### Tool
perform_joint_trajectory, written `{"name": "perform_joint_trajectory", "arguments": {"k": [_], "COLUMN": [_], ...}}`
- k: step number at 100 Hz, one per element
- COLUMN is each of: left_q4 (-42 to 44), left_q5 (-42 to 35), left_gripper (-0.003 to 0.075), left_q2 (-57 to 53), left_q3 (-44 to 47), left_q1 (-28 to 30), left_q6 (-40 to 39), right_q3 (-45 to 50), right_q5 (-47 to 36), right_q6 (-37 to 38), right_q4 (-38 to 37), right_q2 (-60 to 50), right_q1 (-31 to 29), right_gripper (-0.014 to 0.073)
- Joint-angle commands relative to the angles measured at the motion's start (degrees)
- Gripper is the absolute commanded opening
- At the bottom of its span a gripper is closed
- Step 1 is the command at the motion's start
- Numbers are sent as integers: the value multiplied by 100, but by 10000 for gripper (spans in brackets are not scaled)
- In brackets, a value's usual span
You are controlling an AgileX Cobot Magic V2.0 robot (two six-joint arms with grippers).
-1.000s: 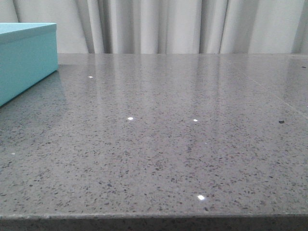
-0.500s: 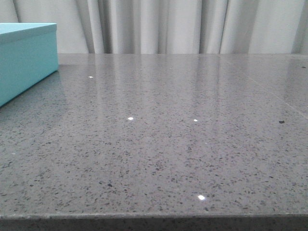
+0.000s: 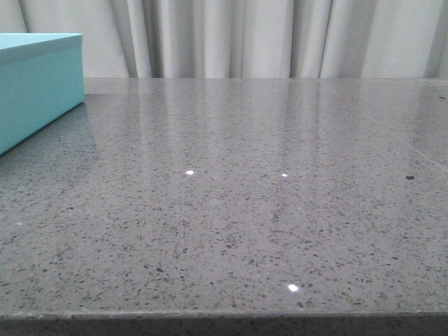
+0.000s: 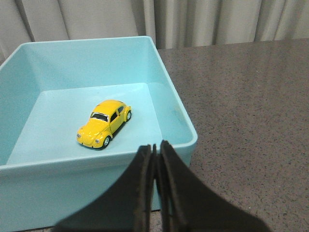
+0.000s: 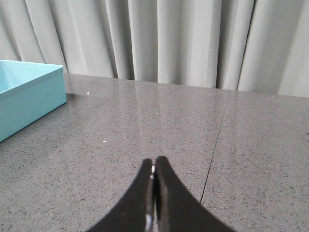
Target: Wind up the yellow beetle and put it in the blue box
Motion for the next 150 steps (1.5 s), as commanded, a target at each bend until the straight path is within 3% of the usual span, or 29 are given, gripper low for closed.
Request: {"name": "perform_joint_trajectory", "arguments": {"k": [1,34,58,72,98,121,133,150], "left_q4": [-186,-99,369,1112,2297,2578,2740,2714], "left_q5": [-393,-393,-884,-1488,-3554,-3555,-2986,-3008], "left_gripper": [-19,-19,-19,-19,-19,-19,-19,-19], "left_q2": [49,49,-41,-166,-625,-1485,-1552,-1552], "left_q3": [-143,-143,219,687,1842,2616,2604,2604], "left_q1": [7,7,-9,-344,-817,-807,-739,-609], "left_q6": [14,14,-98,-1075,-2075,-2650,-2778,-2778], "right_q3": [-141,-141,-141,-141,-141,-141,-141,-141], "right_q5": [-484,-484,-484,-484,-484,-484,-488,-488], "right_q6": [-59,-59,-59,-59,-59,-59,-59,-59], "right_q4": [-81,-81,-81,-81,-81,-81,-81,-81], "right_q2": [44,44,44,44,44,44,52,52], "right_q1": [-11,-11,-11,-11,-11,-11,-11,-11], "right_gripper": [-61,-61,-61,-61,-61,-61,-61,-61]}}
